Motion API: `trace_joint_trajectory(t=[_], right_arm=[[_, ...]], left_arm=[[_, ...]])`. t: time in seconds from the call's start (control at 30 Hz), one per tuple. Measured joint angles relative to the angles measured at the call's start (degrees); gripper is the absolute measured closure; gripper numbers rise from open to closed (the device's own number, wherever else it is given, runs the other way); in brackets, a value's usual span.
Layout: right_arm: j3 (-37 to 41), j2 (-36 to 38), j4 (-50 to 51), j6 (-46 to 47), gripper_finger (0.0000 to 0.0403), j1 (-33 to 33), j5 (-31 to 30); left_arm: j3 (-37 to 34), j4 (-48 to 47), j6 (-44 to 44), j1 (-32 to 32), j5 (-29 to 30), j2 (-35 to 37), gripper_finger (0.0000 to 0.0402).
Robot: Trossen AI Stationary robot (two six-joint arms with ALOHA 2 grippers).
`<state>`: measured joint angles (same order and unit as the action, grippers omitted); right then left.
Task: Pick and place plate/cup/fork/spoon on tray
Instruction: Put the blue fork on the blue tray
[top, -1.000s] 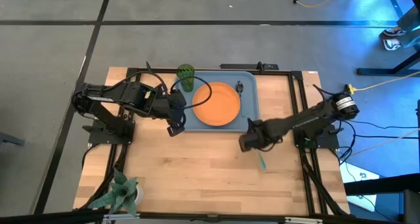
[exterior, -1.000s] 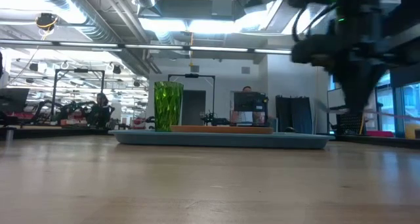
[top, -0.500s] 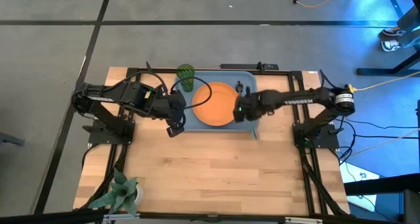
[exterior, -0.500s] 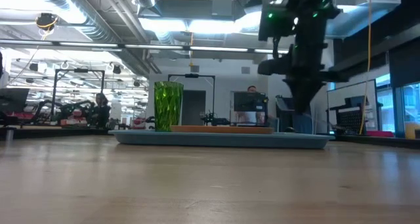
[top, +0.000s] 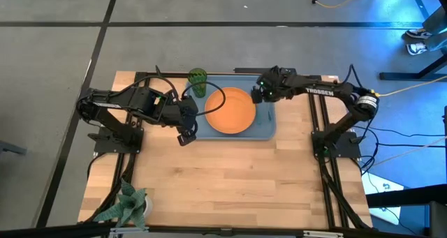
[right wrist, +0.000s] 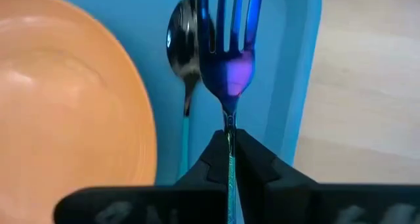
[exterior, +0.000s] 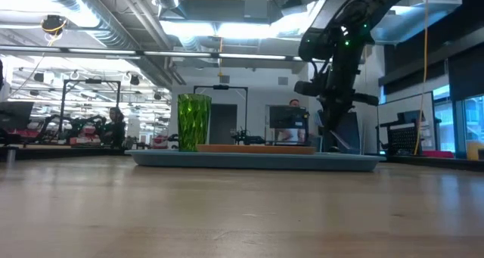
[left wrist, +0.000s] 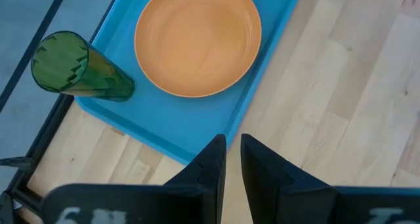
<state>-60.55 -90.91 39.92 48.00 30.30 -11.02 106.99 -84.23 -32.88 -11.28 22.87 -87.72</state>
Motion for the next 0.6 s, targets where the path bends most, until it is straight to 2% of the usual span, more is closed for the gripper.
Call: trace_joint_trajectory(t=[0.2,0.6], right_arm=[[0.0,-1.0,-2.5,-3.2,0.0395,2.3,1.0],[0.0,-7.4,-5.8,-4.7,0.0395,3.9,4.2]], left_arm=[[0.0,0.1,0.0,0.1,0.0,0.0,0.036],[0.0,0.3,-1.6,0.5,0.1,0.0,0.036]])
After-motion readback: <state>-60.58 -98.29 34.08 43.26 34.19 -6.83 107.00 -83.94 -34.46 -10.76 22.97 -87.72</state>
